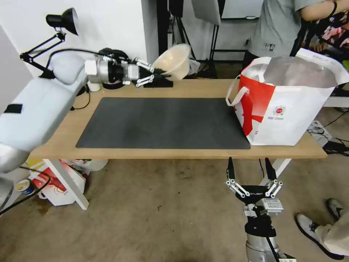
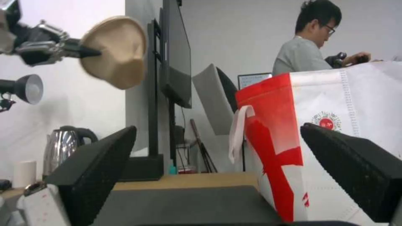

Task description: Pick up the trash from the table and place it into the takeout bag.

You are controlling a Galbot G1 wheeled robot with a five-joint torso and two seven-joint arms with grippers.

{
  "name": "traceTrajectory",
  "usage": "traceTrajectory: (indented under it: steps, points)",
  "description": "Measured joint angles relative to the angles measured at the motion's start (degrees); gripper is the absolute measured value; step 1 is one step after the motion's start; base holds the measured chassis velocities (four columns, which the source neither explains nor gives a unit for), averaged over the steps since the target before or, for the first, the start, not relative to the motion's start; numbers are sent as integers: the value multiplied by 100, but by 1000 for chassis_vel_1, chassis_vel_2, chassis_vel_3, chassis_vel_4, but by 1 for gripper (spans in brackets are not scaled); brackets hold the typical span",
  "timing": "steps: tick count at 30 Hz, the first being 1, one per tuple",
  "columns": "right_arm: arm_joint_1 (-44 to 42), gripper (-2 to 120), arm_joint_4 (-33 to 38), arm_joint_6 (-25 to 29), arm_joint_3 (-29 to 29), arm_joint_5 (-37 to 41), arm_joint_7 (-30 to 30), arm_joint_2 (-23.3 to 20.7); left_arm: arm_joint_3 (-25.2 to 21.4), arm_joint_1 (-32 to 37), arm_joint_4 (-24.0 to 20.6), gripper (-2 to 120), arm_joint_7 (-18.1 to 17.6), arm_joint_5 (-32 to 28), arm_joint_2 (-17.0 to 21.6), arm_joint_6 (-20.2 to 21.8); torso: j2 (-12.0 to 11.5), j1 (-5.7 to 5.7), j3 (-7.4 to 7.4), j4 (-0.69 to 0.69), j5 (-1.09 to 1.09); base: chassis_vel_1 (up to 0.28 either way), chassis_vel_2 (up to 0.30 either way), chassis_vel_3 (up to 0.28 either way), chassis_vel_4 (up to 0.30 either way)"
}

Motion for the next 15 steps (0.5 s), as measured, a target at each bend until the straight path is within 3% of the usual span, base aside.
traceTrajectory:
  steps: [15]
  points:
    - [0,100,0,0,0,0,0,0,475,-436,202,0,114,-267,-577,309,0,0,0,0,0,0,0,0,0]
